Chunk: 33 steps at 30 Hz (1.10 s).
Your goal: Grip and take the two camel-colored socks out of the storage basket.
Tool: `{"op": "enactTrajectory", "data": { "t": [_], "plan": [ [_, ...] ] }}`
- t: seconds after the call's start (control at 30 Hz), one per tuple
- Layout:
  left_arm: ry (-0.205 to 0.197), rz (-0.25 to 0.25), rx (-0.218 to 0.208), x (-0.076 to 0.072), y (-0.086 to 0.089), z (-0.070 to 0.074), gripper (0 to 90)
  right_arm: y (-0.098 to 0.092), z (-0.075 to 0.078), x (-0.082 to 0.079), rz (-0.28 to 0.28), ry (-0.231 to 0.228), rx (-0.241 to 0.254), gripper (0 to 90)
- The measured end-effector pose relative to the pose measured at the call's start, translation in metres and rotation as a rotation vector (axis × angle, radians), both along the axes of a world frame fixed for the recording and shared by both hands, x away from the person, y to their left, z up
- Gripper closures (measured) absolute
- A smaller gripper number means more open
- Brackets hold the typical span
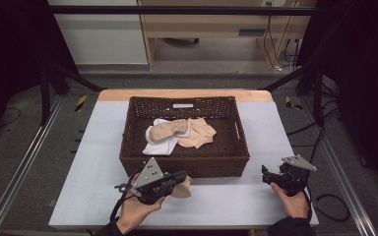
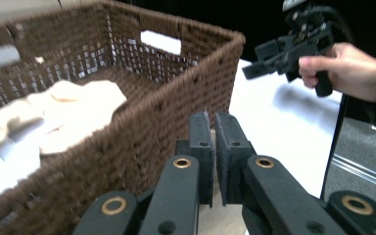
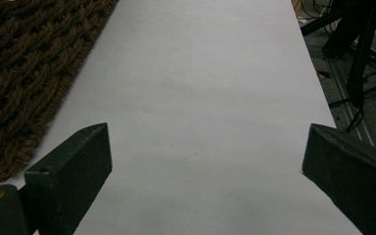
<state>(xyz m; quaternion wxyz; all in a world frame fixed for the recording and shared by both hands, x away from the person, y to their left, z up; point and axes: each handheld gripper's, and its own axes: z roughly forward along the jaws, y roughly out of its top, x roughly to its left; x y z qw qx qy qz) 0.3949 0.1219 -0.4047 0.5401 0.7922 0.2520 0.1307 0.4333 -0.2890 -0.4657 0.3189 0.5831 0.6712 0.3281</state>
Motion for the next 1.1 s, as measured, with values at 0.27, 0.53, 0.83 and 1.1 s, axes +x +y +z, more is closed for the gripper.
{"op": "enactTrajectory", "data": {
  "t": [0.27, 0.53, 0.83, 1.1],
  "plan": [
    [0.055, -0.007, 0.06, 0.003, -0.007, -0.023, 86.1, 0.001, 0.0, 0.0, 0.0, 0.003, 0.002, 4.7],
    [0.104, -0.023, 0.126, 0.006, -0.017, -0.048, 85.9, 0.001, 0.0, 0.001, 0.002, 0.004, -0.005, 4.7],
    [0.112, -0.016, 0.123, 0.007, -0.017, -0.051, 72.7, 0.001, 0.0, 0.001, 0.004, 0.005, -0.006, 4.7],
    [0.075, 0.021, 0.029, 0.005, -0.002, -0.023, 61.5, 0.001, 0.0, 0.001, 0.002, 0.004, -0.003, 4.7]
  ]
}}
